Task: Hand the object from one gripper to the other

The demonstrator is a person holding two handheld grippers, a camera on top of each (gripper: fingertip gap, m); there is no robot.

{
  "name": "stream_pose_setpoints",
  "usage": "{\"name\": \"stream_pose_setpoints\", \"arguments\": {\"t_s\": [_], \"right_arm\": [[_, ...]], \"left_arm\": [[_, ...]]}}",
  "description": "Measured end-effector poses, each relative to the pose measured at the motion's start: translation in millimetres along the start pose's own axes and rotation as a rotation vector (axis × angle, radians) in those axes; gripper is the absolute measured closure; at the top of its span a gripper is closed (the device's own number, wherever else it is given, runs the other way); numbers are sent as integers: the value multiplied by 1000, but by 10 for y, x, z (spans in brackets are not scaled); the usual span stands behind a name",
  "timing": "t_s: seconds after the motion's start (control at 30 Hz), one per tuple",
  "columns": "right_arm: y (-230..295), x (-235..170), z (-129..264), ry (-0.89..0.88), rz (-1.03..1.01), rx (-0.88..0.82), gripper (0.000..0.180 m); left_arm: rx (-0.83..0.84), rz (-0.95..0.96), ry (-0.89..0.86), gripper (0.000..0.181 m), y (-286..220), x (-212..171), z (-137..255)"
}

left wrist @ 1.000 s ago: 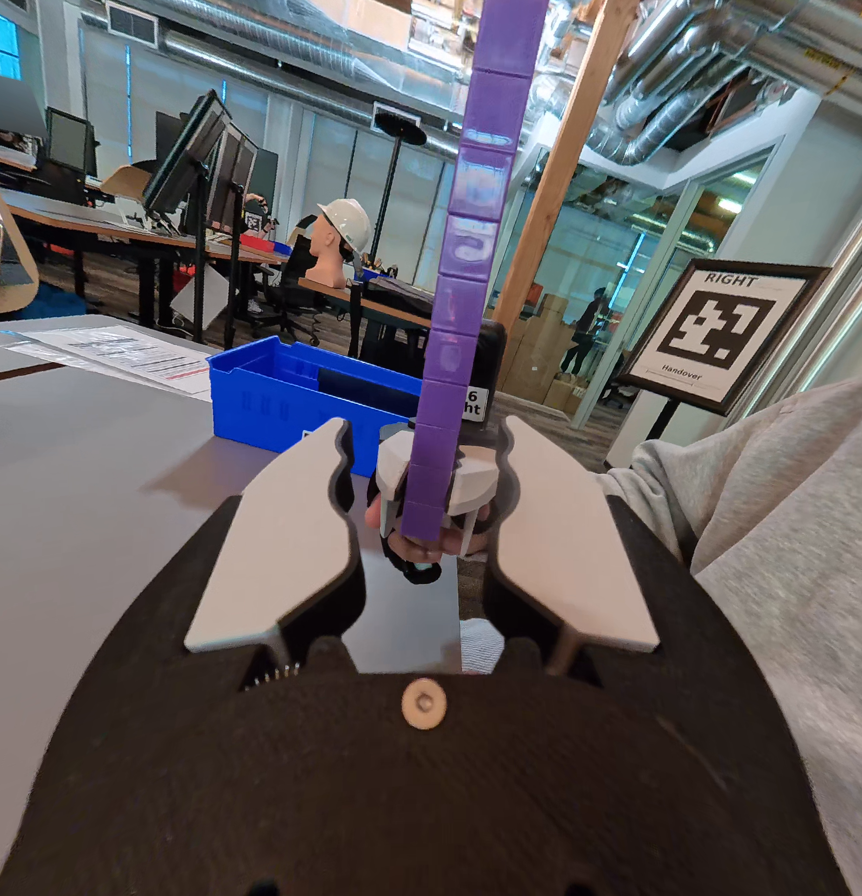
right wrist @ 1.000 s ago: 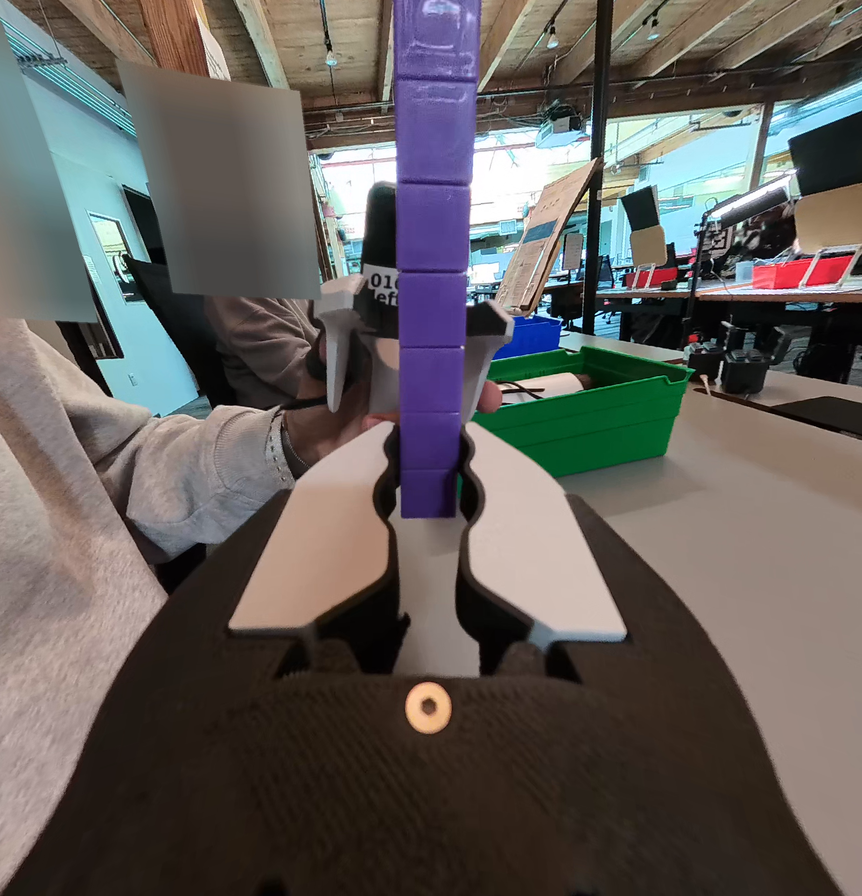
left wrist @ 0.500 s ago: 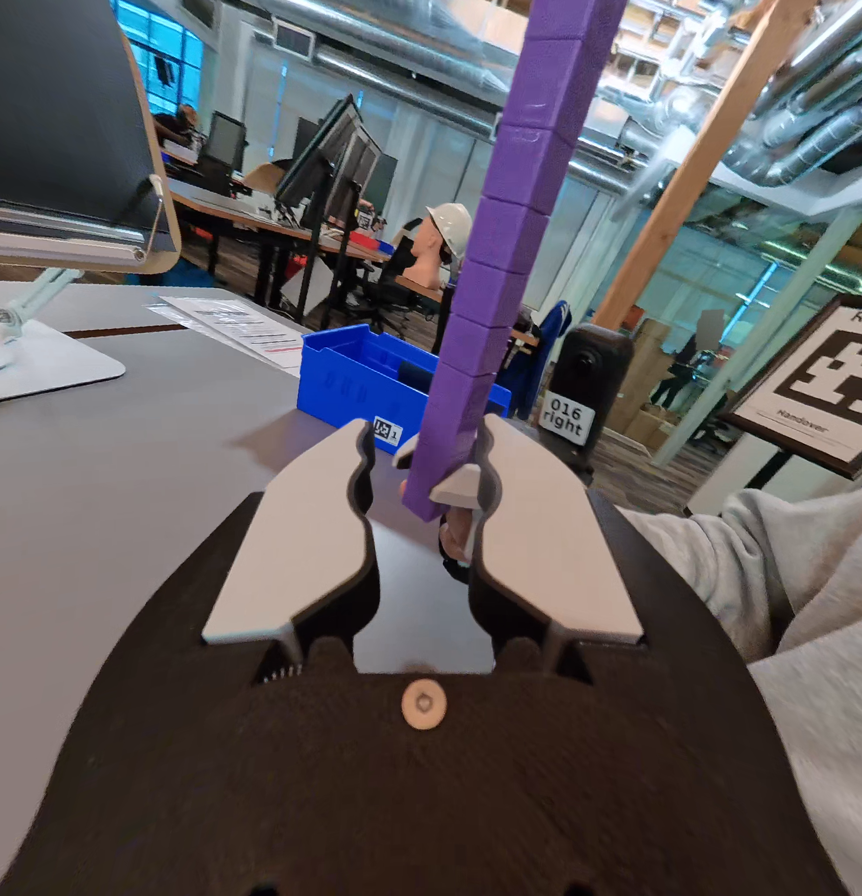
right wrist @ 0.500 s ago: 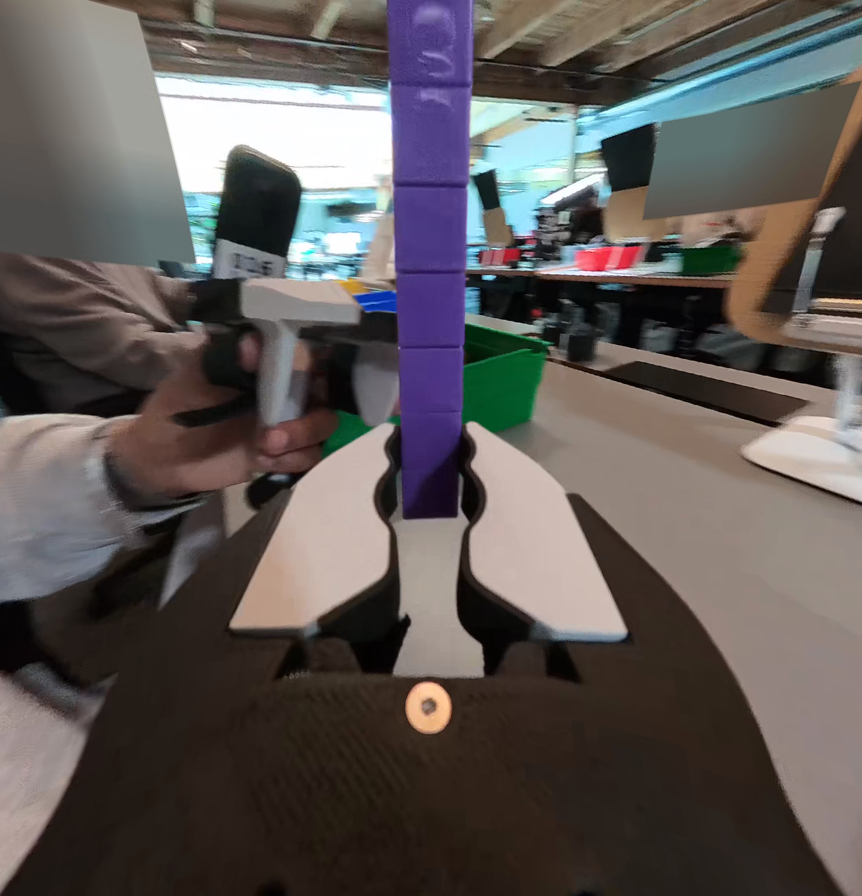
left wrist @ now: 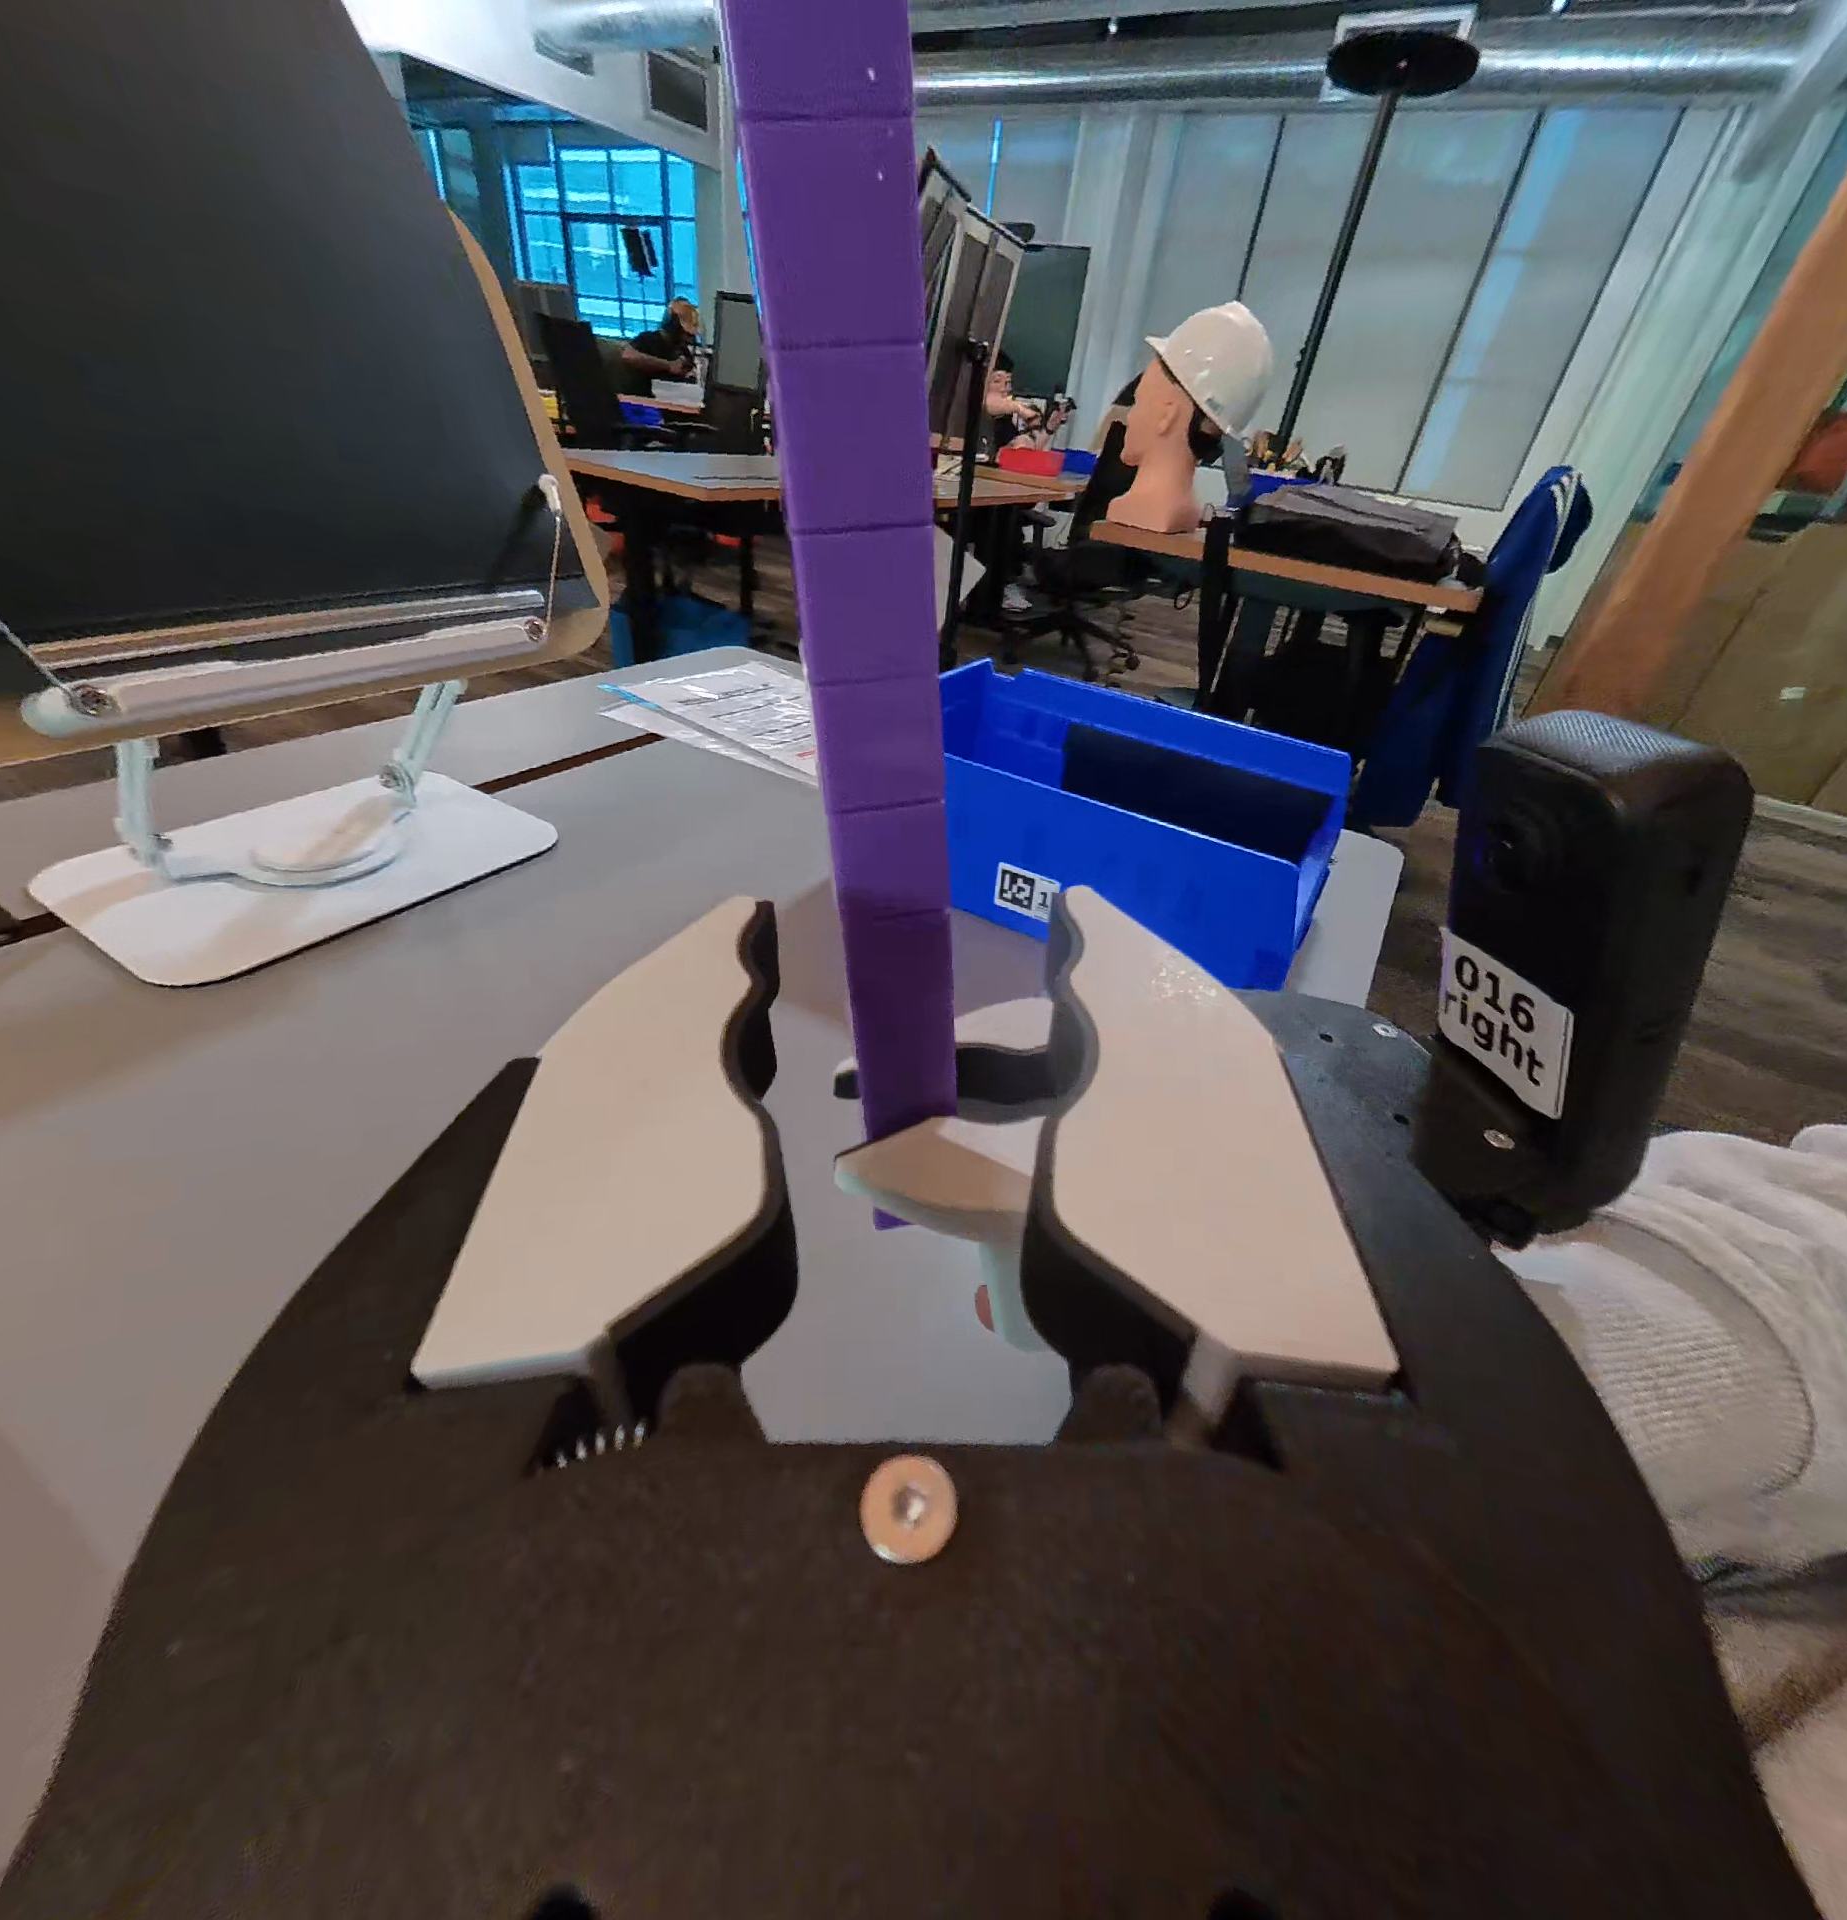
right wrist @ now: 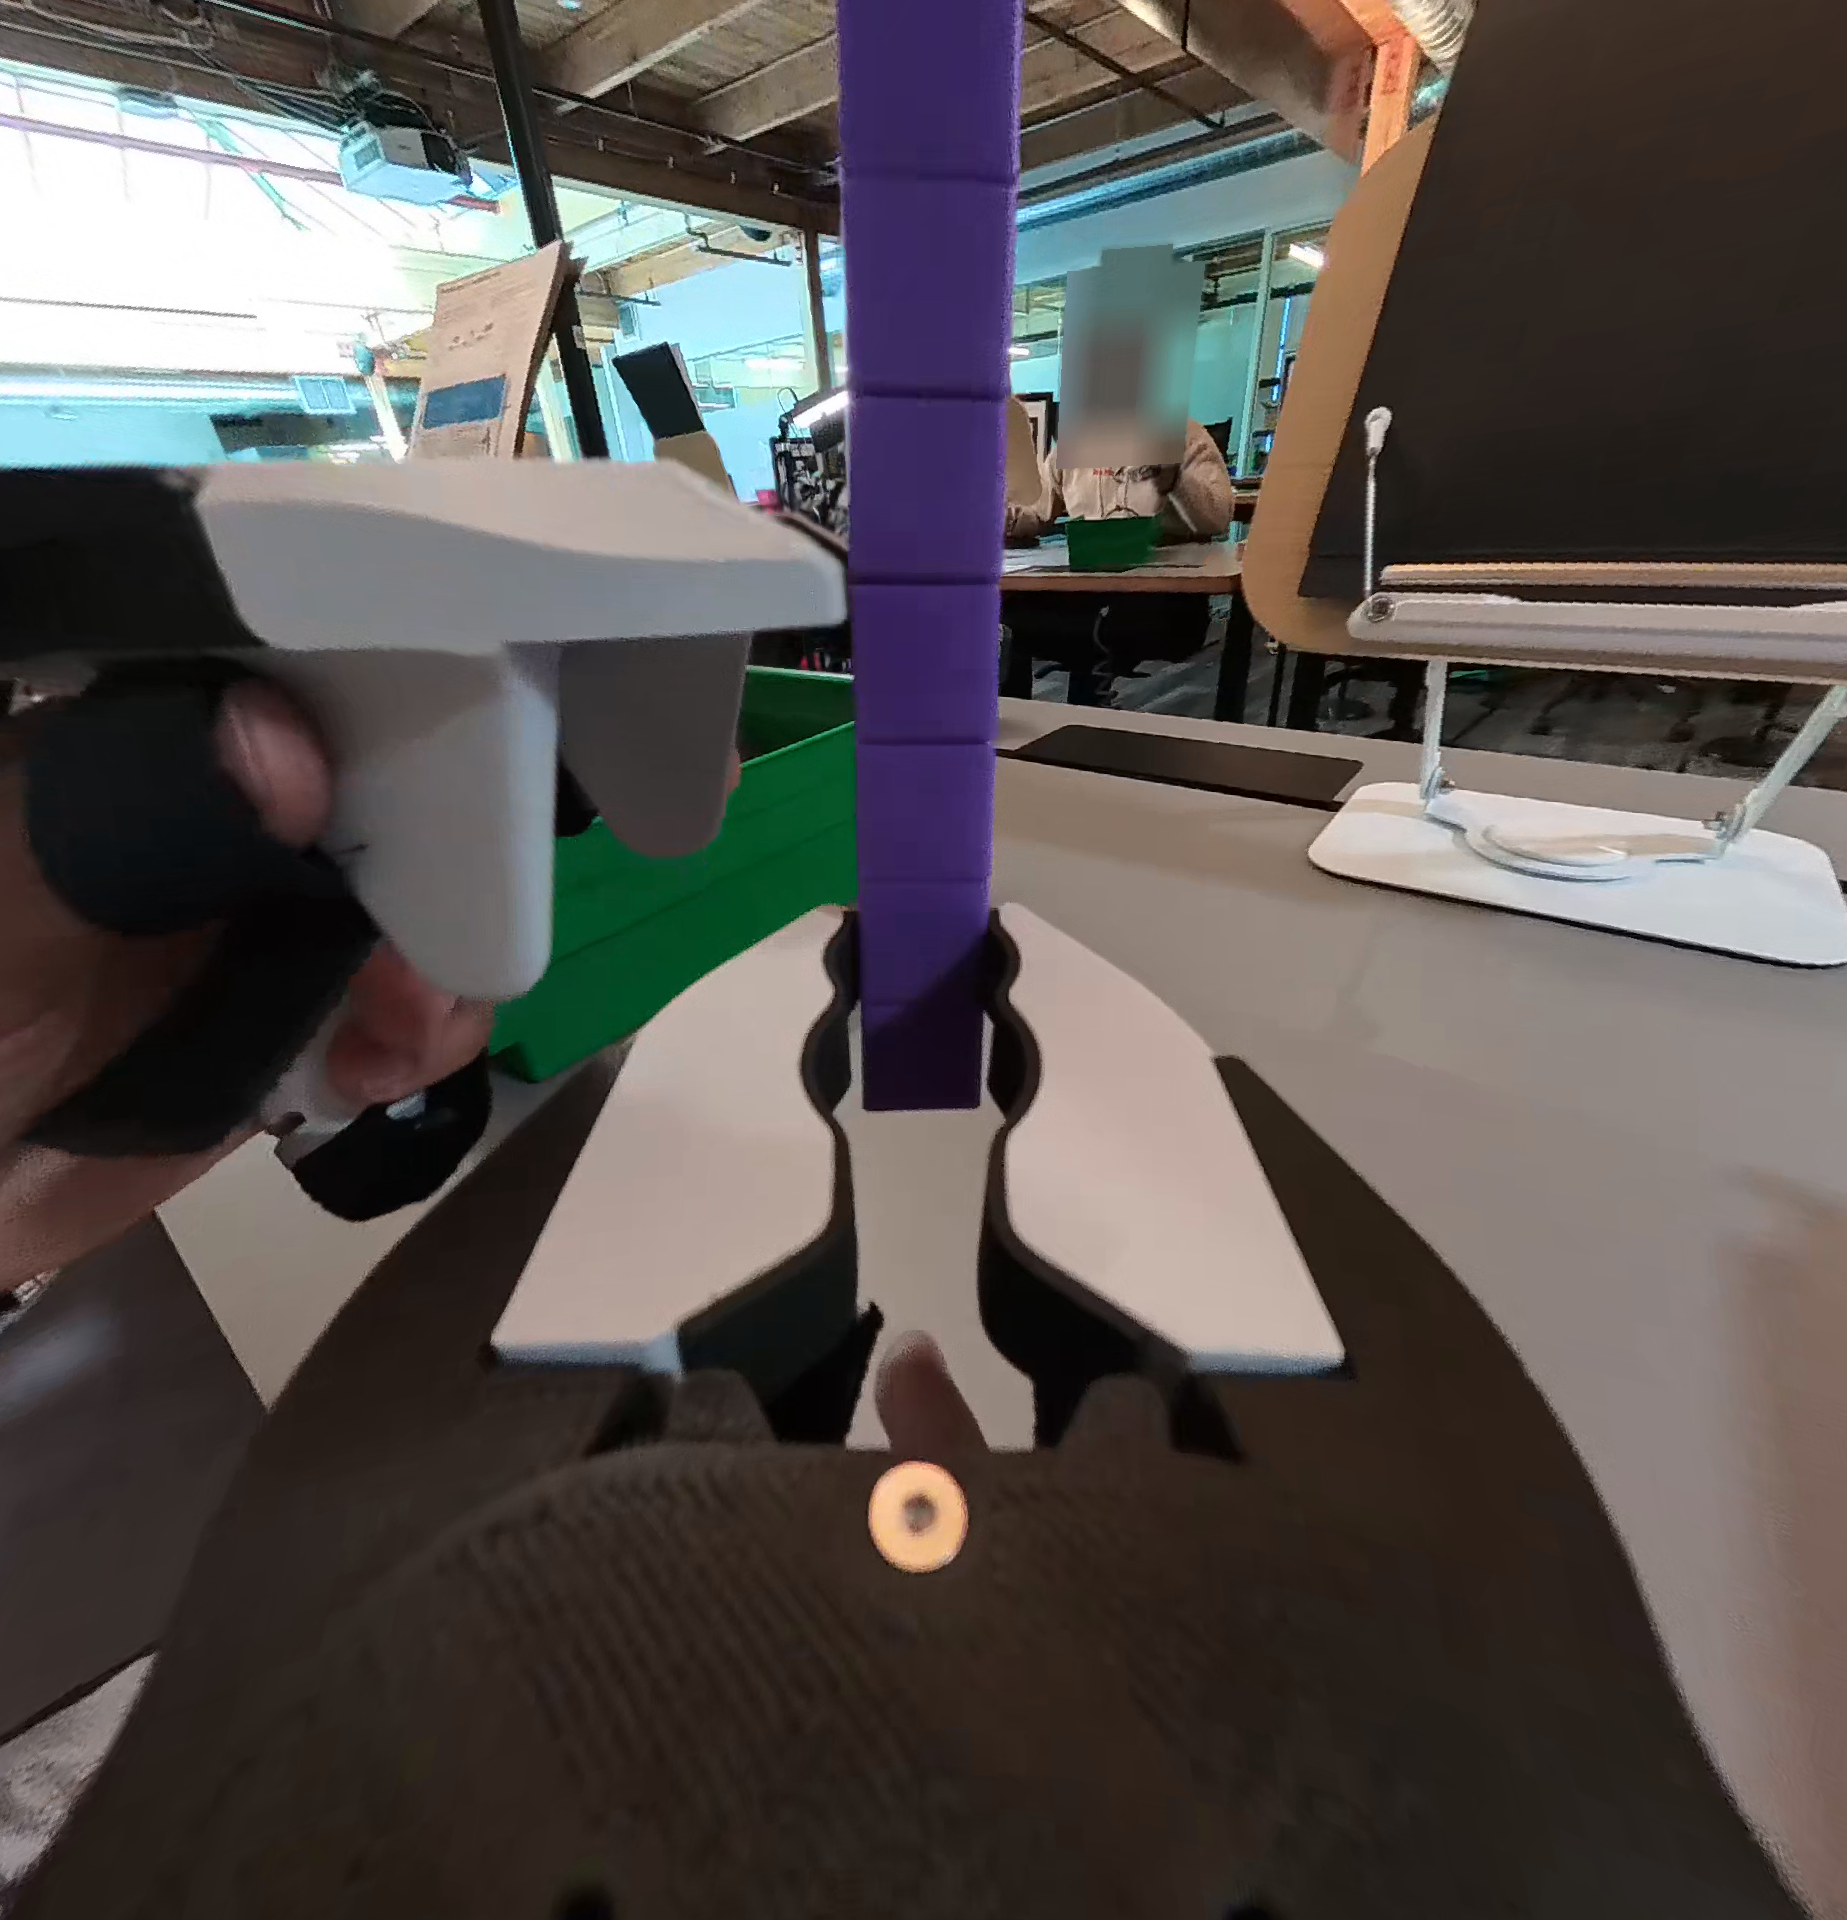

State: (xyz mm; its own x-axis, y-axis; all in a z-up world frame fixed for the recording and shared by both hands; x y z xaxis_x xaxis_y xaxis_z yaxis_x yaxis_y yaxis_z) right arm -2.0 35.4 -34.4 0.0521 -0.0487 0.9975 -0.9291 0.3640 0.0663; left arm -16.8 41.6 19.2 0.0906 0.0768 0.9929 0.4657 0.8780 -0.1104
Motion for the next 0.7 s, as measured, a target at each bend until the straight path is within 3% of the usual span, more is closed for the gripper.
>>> {"name": "stream_pose_setpoints", "arguments": {"t_s": [0.5,0.7], "right_arm": [[169,-61,-31,11,68,40,157],[35,114,17,-64,58,133,106]], "left_arm": [[-20,82,12,157,108,-50,42],[-39,74,31,158,184,-11,89]]}}
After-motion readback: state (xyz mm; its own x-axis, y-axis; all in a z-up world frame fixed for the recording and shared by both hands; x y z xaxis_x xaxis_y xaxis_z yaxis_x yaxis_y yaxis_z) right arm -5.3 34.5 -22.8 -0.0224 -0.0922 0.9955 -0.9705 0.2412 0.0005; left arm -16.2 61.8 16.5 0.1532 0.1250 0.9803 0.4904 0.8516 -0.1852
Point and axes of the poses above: each gripper's, where its closed fingertips meet, z back along the fingers, x out of its top, y = z × x across the jaws, the point moved 2 cm from there along z, back along the fingers, and after that the axes turned 1 degree about y, right-handed, at the moved point
